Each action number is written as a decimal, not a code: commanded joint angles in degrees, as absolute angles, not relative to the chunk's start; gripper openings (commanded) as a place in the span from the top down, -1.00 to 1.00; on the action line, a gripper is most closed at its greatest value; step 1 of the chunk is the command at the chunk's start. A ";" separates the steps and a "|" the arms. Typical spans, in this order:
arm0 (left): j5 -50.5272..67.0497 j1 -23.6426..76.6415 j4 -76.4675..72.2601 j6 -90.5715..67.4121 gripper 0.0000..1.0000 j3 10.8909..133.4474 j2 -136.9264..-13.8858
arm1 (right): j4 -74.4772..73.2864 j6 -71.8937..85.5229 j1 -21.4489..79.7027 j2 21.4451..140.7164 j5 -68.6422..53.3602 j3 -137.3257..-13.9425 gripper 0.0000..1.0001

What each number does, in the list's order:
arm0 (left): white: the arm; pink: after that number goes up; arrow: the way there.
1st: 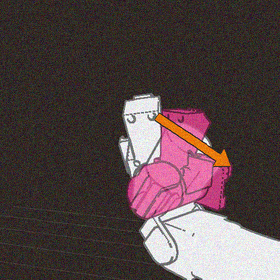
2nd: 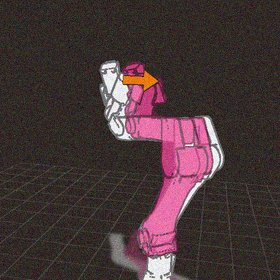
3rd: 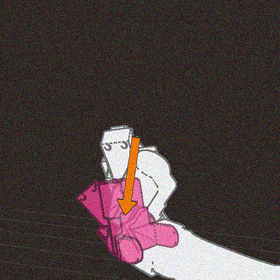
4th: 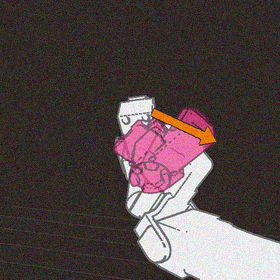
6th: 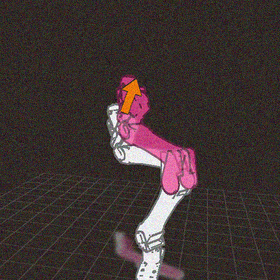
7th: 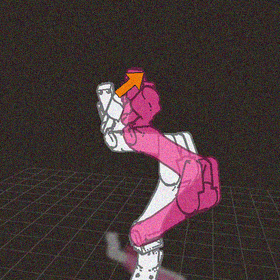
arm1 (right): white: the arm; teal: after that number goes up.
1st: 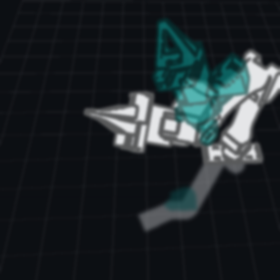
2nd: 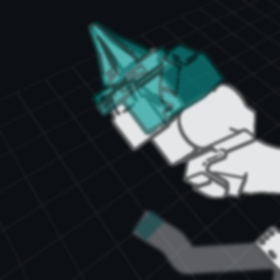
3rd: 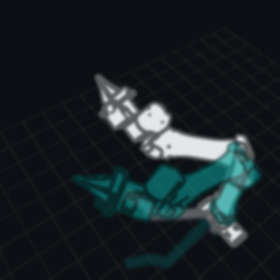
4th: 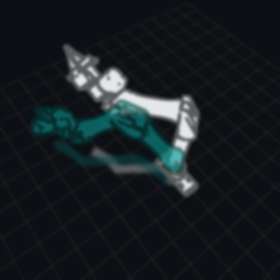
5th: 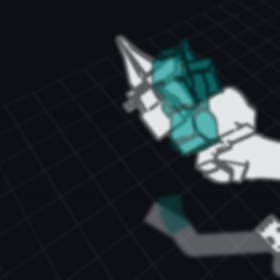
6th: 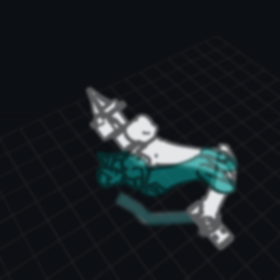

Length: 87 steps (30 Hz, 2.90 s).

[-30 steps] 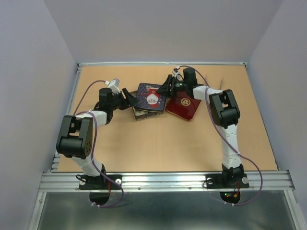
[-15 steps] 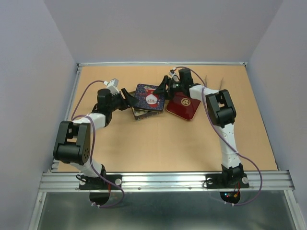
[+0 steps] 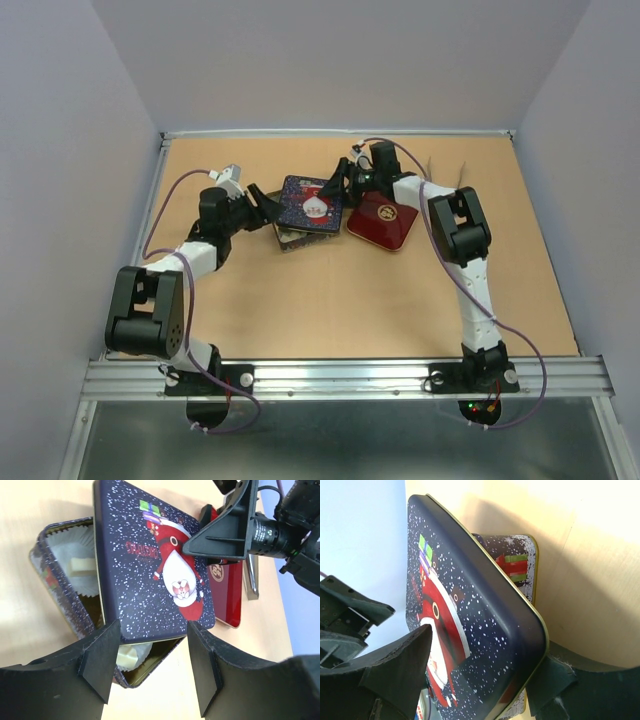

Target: Pack the chocolate

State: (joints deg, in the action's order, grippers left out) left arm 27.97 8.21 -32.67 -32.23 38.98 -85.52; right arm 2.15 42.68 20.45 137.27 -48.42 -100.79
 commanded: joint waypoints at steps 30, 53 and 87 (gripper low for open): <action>22.24 7.82 -32.08 -34.98 -0.35 46.76 -93.51 | -10.46 35.60 22.06 143.61 -46.23 -117.95 -0.77; 24.08 7.91 -32.87 -35.07 -0.36 47.37 -94.92 | -17.75 28.83 25.75 145.46 -44.83 -126.38 -0.78; 25.49 8.44 -33.92 -35.25 -0.36 46.32 -93.96 | -24.17 23.47 31.37 141.95 -39.55 -128.32 -0.88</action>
